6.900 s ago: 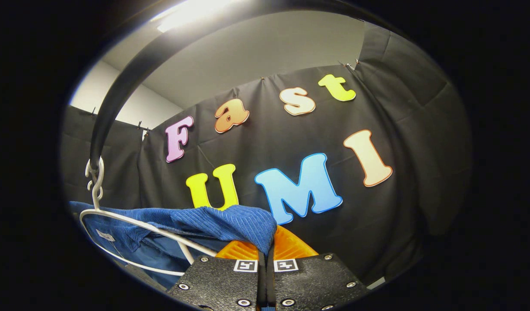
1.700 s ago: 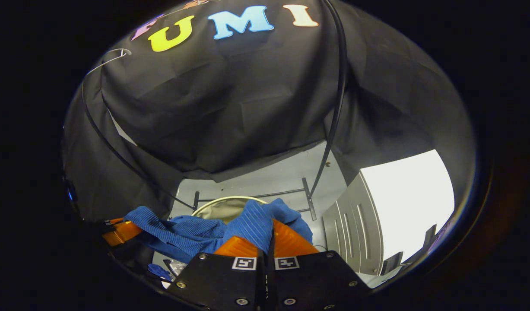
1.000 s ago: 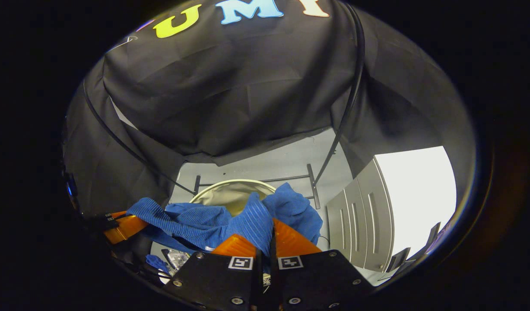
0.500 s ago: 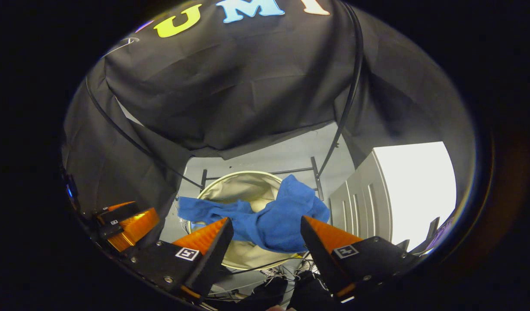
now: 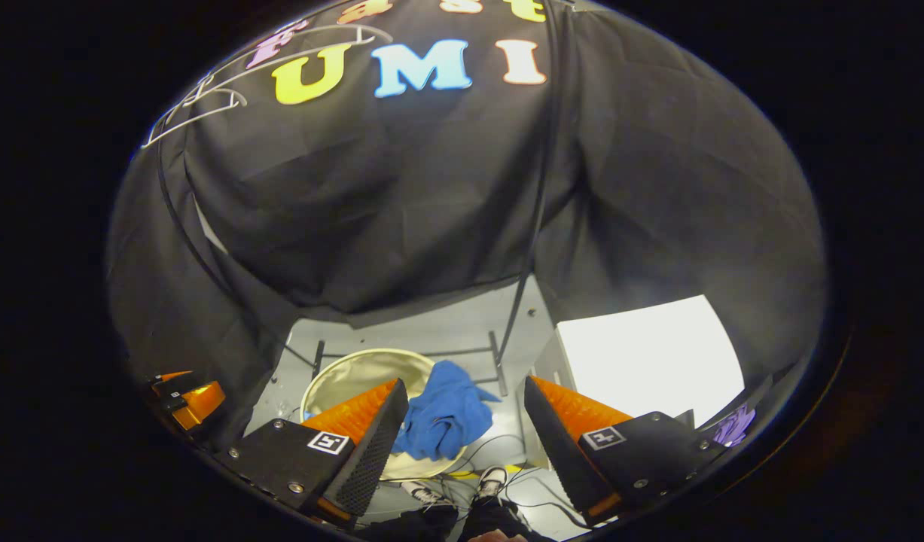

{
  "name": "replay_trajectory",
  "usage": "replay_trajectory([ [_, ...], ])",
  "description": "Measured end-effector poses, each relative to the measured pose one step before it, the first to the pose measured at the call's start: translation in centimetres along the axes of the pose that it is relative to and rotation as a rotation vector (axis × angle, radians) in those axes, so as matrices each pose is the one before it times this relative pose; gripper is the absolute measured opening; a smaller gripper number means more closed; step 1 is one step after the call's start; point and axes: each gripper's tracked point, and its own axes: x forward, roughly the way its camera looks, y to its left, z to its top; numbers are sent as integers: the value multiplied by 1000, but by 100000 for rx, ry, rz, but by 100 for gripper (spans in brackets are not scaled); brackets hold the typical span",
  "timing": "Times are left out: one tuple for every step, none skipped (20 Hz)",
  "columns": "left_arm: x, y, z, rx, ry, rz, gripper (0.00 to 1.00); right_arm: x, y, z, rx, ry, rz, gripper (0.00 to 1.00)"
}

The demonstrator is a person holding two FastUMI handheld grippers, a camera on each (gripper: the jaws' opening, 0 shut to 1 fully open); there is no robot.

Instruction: Grasp the clothes on the hanger with both hands and then place them into the laundry hamper below.

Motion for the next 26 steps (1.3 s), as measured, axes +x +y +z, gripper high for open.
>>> replay_trajectory([
  [-1060, -16, 776, -292, -1849, 1165, 98, -1122, -953, 1041, 965, -3985, -1593, 96],
  [-1032, -135, 1094, -260, -2497, 1081, 98, -1093, -820, 1136, 1285, -3881, -1245, 96],
  [-1169, -277, 1609, 496, -3542, 1419, 97, -846, -715, 1184, 1127, -3886, -643, 96],
  [-937, -195, 1909, 1262, -3974, 1451, 97, -1018, -814, 1341, 781, -3767, -604, 96],
  [-1198, -551, 2040, 1519, -4144, 1215, 98, -848, -861, 1256, 228, -3701, -488, 96],
  [-1024, -537, 2125, 1039, -4359, 1118, 97, -723, -642, 1244, -117, -3824, 54, 96],
  [-1016, -833, 2122, 182, -3972, 377, 97, -447, -457, 1303, -343, -3890, 921, 96],
  [-1206, -1353, 2301, -349, -4210, 151, 97, -548, -275, 1405, -416, -3841, 1600, 96],
  [-977, -1054, 1602, -749, -3044, 732, 98, -308, -311, 994, -603, -3443, 1899, 96],
  [-1255, -1114, 2010, -1001, -3164, 895, 98, -282, -408, 1140, -449, -3070, 2028, 96],
  [-1294, -813, 2003, -843, -4014, 1092, 98, -292, -478, 1375, 143, -3637, 1706, 96],
  [-1342, -801, 2326, -734, -4216, 1658, 98, -358, -532, 1533, 173, -3941, 1572, 92],
  [-1287, -542, 1857, -789, -3852, 1918, 97, -306, -727, 1483, 303, -3942, 947, 92],
  [-971, -572, 1710, -1216, -3153, 2069, 97, -320, -603, 1313, 324, -3469, 1069, 92],
  [-877, -622, 1248, -1425, -3683, 1576, 98, -319, -664, 1184, 744, -3346, 1043, 96],
  [-880, -521, 1919, -1273, -4224, 893, 98, -272, -527, 1196, 808, -3171, 1305, 94],
  [-1278, -1149, 2442, -1152, -4139, 476, 98, -268, -979, 941, 1035, -3027, 826, 92],
  [-793, -514, 1473, -760, -3599, 872, 98, -289, -766, 993, 660, -2511, 608, 92],
  [-699, -401, 1245, -669, -4002, 1232, 98, -244, -977, 1018, 125, -2976, 8, 92],
  [-1003, -407, 1605, -268, -3830, 848, 98, -253, -841, 972, -145, -2849, 515, 92],
  [-907, -213, 1103, -384, -3103, 1610, 98, -333, -534, 824, -291, -2522, 930, 92],
  [-981, -28, 802, -1352, -1666, 1995, 98, -326, -687, 699, -833, -2081, -11, 95],
  [-1193, -380, 1106, -2586, -1095, 2021, 97, -143, -775, 395, -1316, -1621, -480, 95],
  [-660, -399, 862, -2470, -1564, 323, 97, -205, -518, 251, -1102, -836, -617, 96],
  [-600, -488, 801, -1626, -1904, 346, 97, -446, -400, 18, -371, -107, -479, 92],
  [-232, -54, 497, -381, -2067, 498, 97, -450, -294, 56, 630, 631, -537, 92],
])
